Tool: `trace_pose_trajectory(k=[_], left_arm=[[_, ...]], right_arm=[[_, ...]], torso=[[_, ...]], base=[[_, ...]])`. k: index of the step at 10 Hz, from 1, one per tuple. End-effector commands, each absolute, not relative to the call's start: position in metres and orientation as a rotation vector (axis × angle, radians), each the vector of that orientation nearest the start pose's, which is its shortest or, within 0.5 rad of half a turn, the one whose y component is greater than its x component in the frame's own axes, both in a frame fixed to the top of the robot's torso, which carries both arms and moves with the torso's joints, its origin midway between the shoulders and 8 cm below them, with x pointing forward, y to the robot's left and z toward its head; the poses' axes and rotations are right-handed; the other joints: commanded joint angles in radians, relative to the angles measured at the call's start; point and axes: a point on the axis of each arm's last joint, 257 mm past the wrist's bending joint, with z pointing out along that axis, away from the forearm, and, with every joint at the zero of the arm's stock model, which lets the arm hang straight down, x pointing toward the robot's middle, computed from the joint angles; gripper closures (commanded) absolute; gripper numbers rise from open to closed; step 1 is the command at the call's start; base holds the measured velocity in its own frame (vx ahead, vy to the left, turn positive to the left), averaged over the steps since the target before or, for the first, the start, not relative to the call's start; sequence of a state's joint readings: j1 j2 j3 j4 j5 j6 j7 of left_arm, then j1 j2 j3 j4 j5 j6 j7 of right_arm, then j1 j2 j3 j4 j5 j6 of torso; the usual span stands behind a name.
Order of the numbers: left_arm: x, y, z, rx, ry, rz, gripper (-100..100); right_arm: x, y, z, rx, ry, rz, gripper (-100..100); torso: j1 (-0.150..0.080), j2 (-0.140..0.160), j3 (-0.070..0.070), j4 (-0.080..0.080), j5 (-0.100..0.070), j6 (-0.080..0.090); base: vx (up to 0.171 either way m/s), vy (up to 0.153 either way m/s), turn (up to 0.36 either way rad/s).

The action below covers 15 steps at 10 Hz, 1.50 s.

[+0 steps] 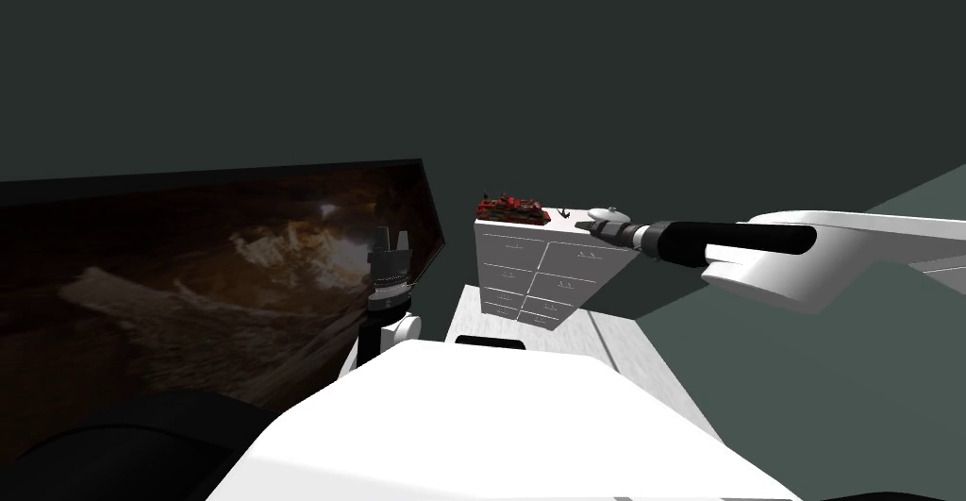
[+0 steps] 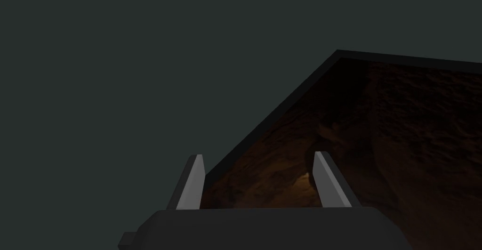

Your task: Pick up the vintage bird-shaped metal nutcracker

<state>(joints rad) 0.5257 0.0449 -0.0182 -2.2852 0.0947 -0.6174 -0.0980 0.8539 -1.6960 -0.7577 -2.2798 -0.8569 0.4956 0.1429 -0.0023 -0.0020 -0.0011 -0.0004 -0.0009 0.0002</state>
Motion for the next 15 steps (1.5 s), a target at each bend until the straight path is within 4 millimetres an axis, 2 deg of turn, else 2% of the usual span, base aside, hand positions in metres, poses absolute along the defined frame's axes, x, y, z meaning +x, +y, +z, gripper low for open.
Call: trace_pose_trajectory(k=[1, 2, 3, 4, 5, 6, 7, 8, 10, 15], left_arm=[[0.320, 0.281, 0.040, -0.577, 0.542, -1.299, 0], [0.320, 0.281, 0.040, -0.577, 0.542, -1.299, 0], [0.320, 0.281, 0.040, -0.577, 0.542, -1.299, 0], [0.320, 0.281, 0.040, -0.577, 0.542, -1.299, 0], [0.320, 0.281, 0.040, -0.577, 0.542, -1.299, 0], [0.320, 0.281, 0.040, -0.577, 0.542, -1.299, 0], [0.320, 0.281, 0.040, -0.577, 0.542, -1.299, 0], [0.320, 0.281, 0.040, -0.577, 0.542, -1.299, 0], [0.320, 0.281, 0.040, -0.577, 0.542, -1.299, 0], [0.320, 0.281, 0.040, -0.577, 0.542, -1.299, 0]], right_arm=[[0.451, -0.369, -0.027, 0.350, 2.065, 0.310, -100], [0.452, -0.367, -0.027, 0.339, 2.070, 0.307, -100], [0.456, -0.377, -0.027, 0.362, 2.093, 0.249, -100], [0.457, -0.372, -0.028, 0.342, 2.101, 0.244, -100], [0.461, -0.382, -0.028, 0.367, 2.121, 0.190, -100], [0.463, -0.377, -0.028, 0.347, 2.130, 0.184, -100], [0.467, -0.384, -0.028, 0.365, 2.149, 0.135, -100], [0.468, -0.381, -0.028, 0.352, 2.155, 0.129, -100], [0.477, -0.390, -0.027, 0.381, 2.185, 0.054, -100], [0.488, -0.394, -0.029, 0.398, 2.244, -0.078, -100]], torso=[[0.000, 0.000, 0.000, 0.000, 0.000, 0.000], [0.000, 0.000, 0.000, 0.000, 0.000, 0.000], [0.001, 0.001, 0.000, 0.000, 0.000, 0.001], [0.000, 0.000, 0.000, 0.000, 0.000, 0.000], [0.000, 0.000, 0.000, 0.000, 0.000, 0.000], [0.000, 0.000, 0.000, 0.000, 0.000, 0.000], [-0.001, 0.000, 0.000, 0.000, 0.000, 0.001], [-0.001, -0.001, -0.001, 0.000, 0.000, 0.000], [-0.001, -0.001, -0.001, 0.000, 0.000, 0.000], [-0.001, -0.001, -0.001, 0.000, -0.001, 0.001]], base=[[0.016, -0.032, 0.086], [0.007, -0.016, -0.002], [0.019, -0.030, 0.131], [0.017, -0.036, 0.103], [0.016, -0.045, 0.137], [0.017, -0.047, 0.078], [0.029, -0.054, 0.178], [0.025, -0.051, 0.087], [0.030, -0.072, 0.190], [0.033, -0.064, 0.104]])
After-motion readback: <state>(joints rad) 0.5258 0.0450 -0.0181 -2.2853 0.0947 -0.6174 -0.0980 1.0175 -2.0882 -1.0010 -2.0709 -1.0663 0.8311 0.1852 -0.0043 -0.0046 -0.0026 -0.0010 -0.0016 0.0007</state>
